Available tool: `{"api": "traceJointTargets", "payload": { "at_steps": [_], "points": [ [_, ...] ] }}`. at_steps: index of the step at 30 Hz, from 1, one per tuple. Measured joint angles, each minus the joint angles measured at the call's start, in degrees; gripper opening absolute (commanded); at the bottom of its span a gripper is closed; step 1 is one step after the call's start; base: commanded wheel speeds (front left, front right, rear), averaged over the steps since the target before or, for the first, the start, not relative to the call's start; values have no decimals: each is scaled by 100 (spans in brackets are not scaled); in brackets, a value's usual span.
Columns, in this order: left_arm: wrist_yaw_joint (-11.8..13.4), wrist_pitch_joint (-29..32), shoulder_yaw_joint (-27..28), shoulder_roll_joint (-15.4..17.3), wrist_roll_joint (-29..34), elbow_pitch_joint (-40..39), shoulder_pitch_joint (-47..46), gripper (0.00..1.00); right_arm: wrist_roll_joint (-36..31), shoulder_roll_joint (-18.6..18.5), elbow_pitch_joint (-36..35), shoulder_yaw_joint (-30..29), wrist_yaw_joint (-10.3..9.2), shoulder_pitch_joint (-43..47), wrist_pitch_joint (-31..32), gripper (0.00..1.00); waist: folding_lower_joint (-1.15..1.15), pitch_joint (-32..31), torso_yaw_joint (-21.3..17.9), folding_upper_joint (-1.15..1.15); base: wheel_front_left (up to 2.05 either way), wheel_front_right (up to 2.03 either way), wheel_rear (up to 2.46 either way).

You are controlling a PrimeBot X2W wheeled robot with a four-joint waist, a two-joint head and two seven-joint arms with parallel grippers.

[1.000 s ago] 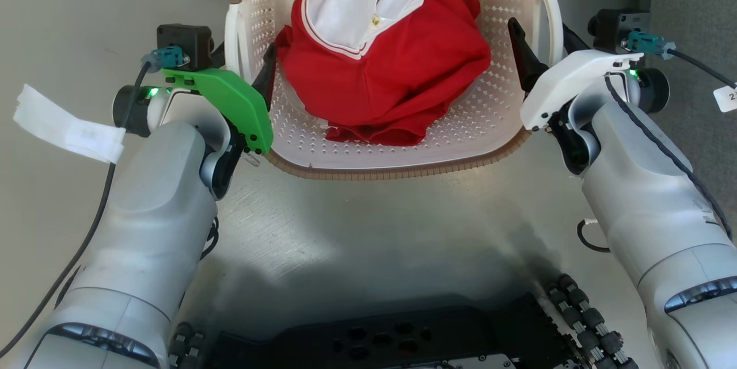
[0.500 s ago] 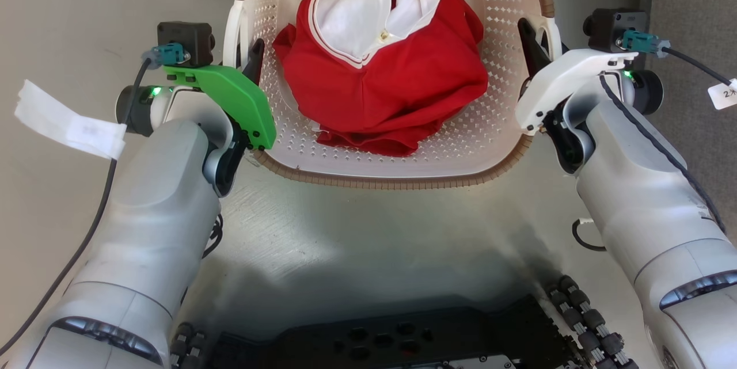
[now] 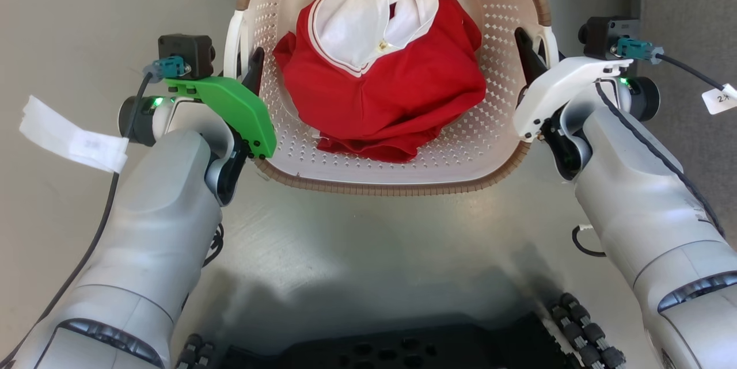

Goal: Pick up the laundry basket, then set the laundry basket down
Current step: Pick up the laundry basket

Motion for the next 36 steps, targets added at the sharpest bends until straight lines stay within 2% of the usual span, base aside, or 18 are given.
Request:
{"api": "traceJointTargets", "payload": {
  "at_steps": [17, 25, 36],
  "points": [
    [-2, -49, -275, -11, -502, 290, 495, 0, 430, 12, 85, 633, 0, 390, -27, 0, 0, -1000, 105, 0, 0, 0, 0],
    [-19, 141, -388, -11, -724, 486, 864, 0, 1027, -11, -145, 1103, -7, 793, 369, 0, 0, -1616, 160, 0, 0, 0, 0],
    [-19, 470, -576, -5, -976, 569, 1388, 0, 1508, -36, -238, 1578, -16, 1215, 801, 0, 0, -2427, 185, 0, 0, 0, 0]
  ]
}}
